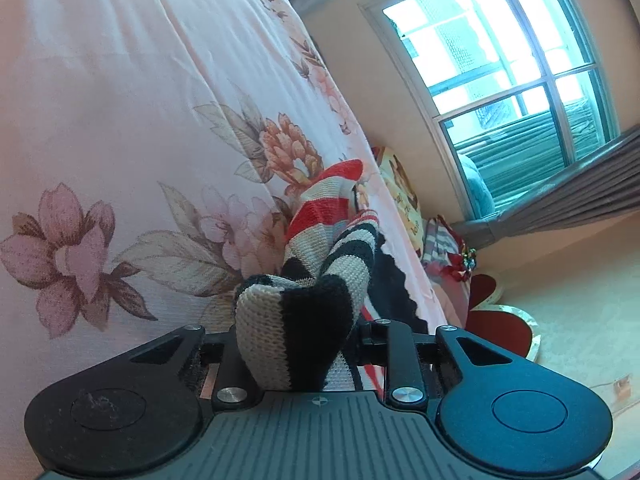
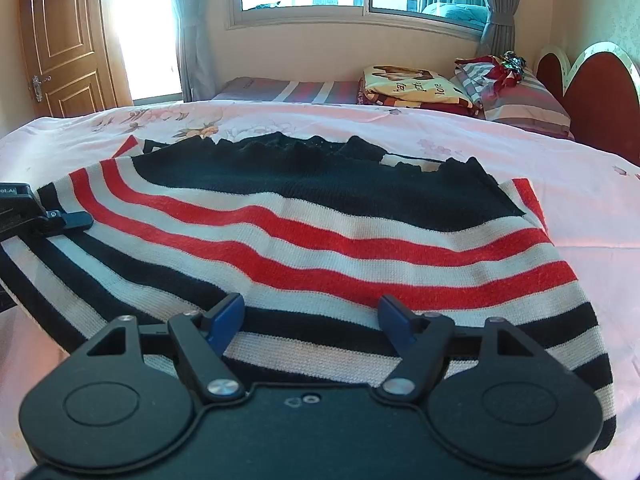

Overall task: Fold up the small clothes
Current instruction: 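Move the left tool to a side edge of the sweater and grasp it, then fold the gripped side over toward the middle with the left tool and release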

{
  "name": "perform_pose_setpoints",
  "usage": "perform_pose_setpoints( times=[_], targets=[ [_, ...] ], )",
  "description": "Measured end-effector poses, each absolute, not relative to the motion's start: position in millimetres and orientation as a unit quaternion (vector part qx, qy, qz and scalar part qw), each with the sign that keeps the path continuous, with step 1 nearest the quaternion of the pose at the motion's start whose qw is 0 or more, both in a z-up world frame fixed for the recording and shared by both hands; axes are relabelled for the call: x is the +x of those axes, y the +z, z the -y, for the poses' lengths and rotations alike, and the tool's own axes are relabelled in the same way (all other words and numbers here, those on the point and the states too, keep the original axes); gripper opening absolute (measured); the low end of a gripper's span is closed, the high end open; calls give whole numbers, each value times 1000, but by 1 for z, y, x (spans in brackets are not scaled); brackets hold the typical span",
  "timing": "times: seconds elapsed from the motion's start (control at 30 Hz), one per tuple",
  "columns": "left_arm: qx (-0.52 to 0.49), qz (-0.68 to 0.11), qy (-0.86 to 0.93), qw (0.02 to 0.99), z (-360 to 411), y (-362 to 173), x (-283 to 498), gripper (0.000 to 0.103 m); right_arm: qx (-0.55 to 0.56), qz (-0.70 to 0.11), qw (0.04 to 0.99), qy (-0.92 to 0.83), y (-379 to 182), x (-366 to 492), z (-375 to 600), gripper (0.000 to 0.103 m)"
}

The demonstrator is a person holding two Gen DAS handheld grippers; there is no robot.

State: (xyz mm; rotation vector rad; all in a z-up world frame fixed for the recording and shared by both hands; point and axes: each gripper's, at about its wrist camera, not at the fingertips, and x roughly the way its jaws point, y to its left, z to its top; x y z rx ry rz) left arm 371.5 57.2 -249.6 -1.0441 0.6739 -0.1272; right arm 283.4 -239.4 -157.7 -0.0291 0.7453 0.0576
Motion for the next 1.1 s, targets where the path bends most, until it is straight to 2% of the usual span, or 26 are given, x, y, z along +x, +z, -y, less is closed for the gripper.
perform_pose_setpoints(
  times=[0.13,0.27,0.37,0.53,0.67,0.7,0.73,0.77,0.8,0.83,0.93,1.1],
  targets=[
    [-455,-295,-109,833,-39,-221,379,26,-15,-363,931,27,-158,283,239,73],
    [-367,-279,-191,867,7,-179,390,26,-16,-358,933,26,-160,280,237,73],
    [-310,-282,-268,868,57,-157,400,26,21,-354,935,24,-150,275,252,63],
    [-234,-328,-353,845,150,-164,401,26,77,-349,934,-22,-137,251,305,64],
    [-164,-372,-339,848,194,-186,392,28,102,-359,926,-63,-138,224,351,61],
    [-150,-370,-334,854,197,-186,389,32,108,-361,924,-64,-138,217,359,59],
    [-142,-369,-336,855,200,-184,386,50,114,-361,923,-61,-137,211,364,58],
    [-135,-367,-346,853,204,-178,383,61,118,-361,923,-56,-137,206,367,58],
    [-130,-365,-353,852,207,-172,379,81,116,-360,924,-58,-136,201,368,60],
    [-127,-362,-357,852,209,-162,375,92,110,-358,925,-65,-134,197,369,61],
    [-135,-358,-371,846,207,-142,367,94,129,-355,923,-71,-129,190,378,61],
    [-176,-338,-325,866,157,-124,356,94,171,-335,924,-69,-110,180,391,63]
  ],
)
